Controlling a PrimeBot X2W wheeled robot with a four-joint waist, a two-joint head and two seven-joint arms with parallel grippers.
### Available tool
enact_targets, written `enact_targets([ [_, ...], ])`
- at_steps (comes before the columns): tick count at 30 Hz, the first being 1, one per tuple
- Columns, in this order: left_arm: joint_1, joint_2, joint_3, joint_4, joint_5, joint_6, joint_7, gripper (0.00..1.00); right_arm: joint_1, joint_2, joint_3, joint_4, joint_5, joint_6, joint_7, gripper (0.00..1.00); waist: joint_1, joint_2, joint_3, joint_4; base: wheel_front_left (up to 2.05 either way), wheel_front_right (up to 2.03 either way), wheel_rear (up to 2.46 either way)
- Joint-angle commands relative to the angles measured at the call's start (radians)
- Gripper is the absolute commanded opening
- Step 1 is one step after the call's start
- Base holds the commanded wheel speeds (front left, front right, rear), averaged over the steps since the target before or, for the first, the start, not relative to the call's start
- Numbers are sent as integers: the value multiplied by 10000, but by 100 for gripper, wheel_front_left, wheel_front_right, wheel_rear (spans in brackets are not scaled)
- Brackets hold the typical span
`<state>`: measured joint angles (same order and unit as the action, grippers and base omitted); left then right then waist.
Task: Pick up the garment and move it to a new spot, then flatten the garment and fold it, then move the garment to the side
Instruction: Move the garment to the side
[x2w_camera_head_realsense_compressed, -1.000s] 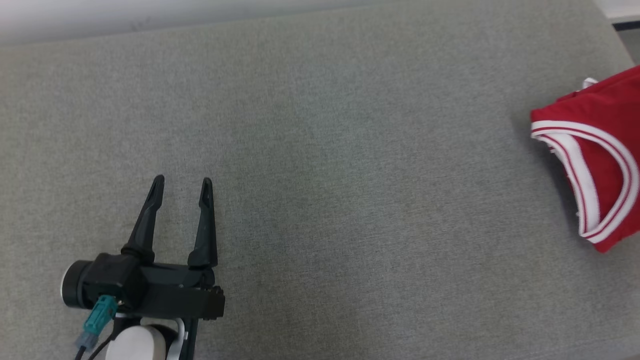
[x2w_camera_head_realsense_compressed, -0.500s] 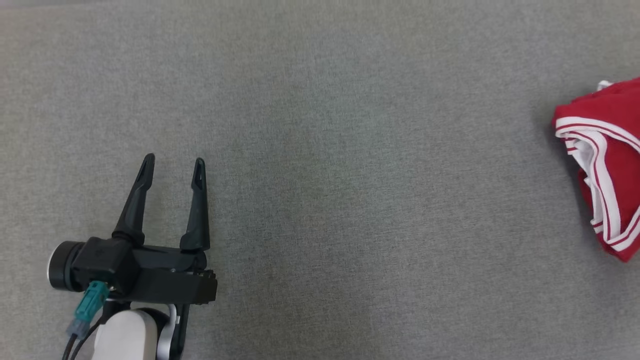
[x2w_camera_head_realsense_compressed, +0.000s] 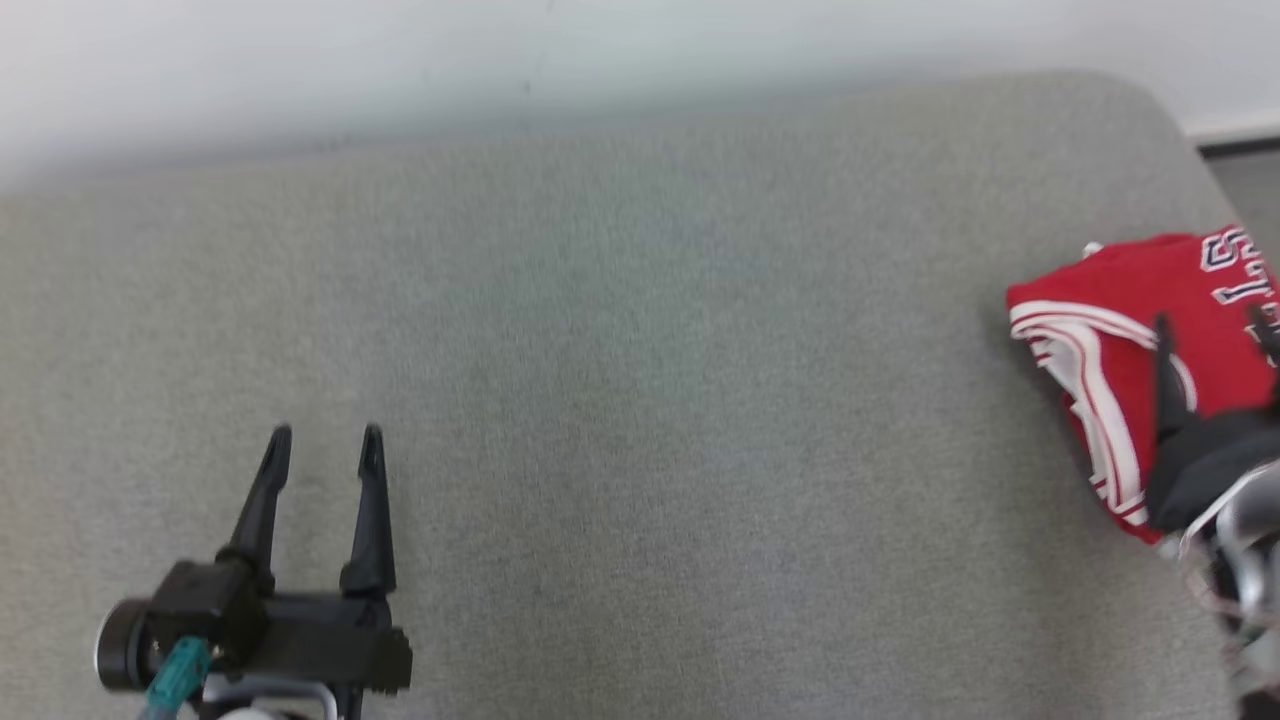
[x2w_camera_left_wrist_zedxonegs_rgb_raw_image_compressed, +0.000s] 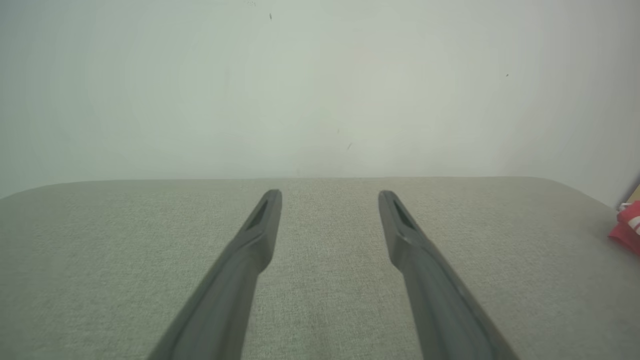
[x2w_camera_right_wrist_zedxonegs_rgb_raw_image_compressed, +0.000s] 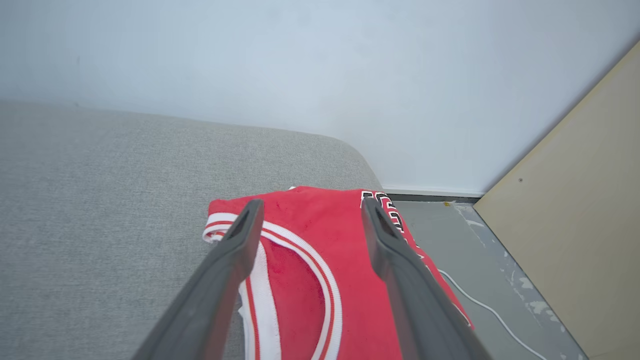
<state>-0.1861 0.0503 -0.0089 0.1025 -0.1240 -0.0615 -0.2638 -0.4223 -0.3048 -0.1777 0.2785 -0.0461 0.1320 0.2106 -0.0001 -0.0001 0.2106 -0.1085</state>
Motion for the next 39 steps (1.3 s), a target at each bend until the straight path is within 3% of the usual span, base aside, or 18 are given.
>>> enact_targets([
  [1, 293, 5, 48, 72, -90, 41, 0, 100, 420, 242, 103, -209, 336, -31, -415, 100, 1, 1, -1024, -53, 0, 0, 0],
  [8, 1178, 7, 313, 613, -14, 87, 0, 100, 2116, 1215, 1005, -552, 1407, -31, -2628, 100, 1, 1, -1997, 212, 0, 0, 0],
  [15, 1575, 4, 468, 886, -92, 75, 0, 100, 2693, 1551, 2001, -8, 1746, -31, -3911, 100, 1, 1, -2359, 438, 0, 0, 0],
  [20, 1838, 5, 524, 846, 10, 154, 0, 100, 2848, 1907, 2513, 446, 1832, -31, -4151, 100, 1, 1, -2491, 548, 0, 0, 0],
  [39, 2148, 4, 678, 619, -1, 264, 0, 100, 3213, 2409, 2356, 916, 1607, -31, -4406, 100, 1, 1, -2634, 678, 0, 0, 0],
])
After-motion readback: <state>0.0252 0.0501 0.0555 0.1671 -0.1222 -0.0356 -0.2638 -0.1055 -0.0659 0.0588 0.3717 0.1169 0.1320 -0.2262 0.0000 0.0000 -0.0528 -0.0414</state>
